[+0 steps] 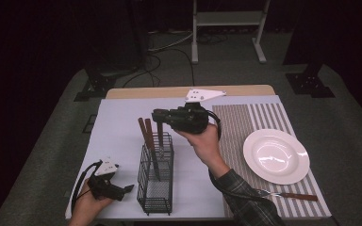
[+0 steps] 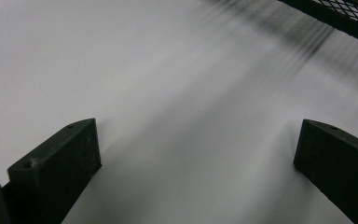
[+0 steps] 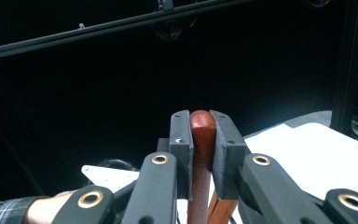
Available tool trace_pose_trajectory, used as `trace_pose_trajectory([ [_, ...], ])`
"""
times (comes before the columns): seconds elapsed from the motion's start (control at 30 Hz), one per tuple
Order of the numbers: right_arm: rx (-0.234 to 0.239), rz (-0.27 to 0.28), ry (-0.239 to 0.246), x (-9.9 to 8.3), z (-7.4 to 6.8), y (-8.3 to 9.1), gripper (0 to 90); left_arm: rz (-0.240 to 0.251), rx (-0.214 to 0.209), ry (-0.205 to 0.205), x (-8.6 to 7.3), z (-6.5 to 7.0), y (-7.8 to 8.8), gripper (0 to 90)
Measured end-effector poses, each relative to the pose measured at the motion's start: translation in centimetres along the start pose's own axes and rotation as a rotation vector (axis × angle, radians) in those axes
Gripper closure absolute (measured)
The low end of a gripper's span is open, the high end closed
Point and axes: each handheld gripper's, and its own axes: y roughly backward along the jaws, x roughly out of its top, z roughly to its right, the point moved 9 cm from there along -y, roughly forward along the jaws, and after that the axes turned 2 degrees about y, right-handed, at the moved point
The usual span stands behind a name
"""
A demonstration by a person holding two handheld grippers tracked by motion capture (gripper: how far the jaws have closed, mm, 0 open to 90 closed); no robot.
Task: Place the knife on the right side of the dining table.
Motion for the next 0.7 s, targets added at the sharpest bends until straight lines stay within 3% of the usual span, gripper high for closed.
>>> trace_pose_trajectory([
  [0.7,-0.043,0.103,0.06,5.9,-0.6,3.7,80.0,-0.002,0.0,-0.003,0.0,0.0,0.0,0.0],
])
